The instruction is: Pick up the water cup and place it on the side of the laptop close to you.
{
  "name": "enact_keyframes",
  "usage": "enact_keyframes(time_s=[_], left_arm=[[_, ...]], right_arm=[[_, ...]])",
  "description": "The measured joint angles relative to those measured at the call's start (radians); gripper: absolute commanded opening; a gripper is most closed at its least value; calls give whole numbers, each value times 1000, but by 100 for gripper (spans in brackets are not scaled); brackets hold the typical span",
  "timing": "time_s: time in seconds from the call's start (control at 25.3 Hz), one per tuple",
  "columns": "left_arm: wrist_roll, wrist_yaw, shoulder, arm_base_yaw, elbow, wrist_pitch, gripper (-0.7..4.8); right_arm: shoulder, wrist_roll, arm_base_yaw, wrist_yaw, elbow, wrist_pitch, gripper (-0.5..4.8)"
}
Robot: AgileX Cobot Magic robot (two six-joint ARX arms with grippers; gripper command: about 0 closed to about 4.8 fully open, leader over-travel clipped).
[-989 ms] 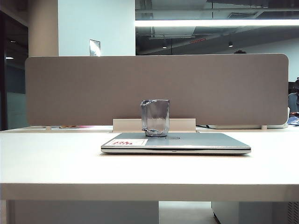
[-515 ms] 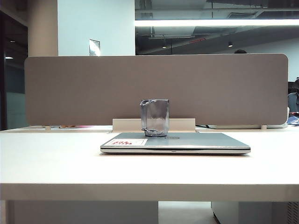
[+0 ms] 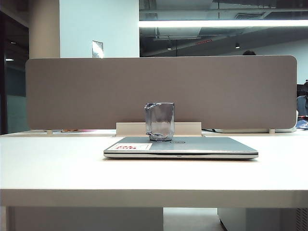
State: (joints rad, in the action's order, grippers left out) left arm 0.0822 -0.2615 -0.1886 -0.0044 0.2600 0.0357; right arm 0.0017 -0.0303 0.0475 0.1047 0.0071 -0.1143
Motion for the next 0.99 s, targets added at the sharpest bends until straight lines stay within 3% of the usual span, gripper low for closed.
enact_keyframes(time_s=[0.32,0.51,0.71,0.79,0.99], left_arm=[[-2,-92,-283,0,56,193,-5],[-2,-115,-480,-1,115,232,-5],[-3,-193,-651,-1,189,246,-5],[-3,-264,-801,-2,260,300,-5],[-3,-287,-988,-46,381,320,31]], right_arm=[[0,0,0,-219,0,0,-1],[0,-1,0,-388,0,0,-1],[0,0,0,-441,0,0,-1],[0,-1,0,-445,0,0,-1],[0,-1,0,-446,0,0,-1]])
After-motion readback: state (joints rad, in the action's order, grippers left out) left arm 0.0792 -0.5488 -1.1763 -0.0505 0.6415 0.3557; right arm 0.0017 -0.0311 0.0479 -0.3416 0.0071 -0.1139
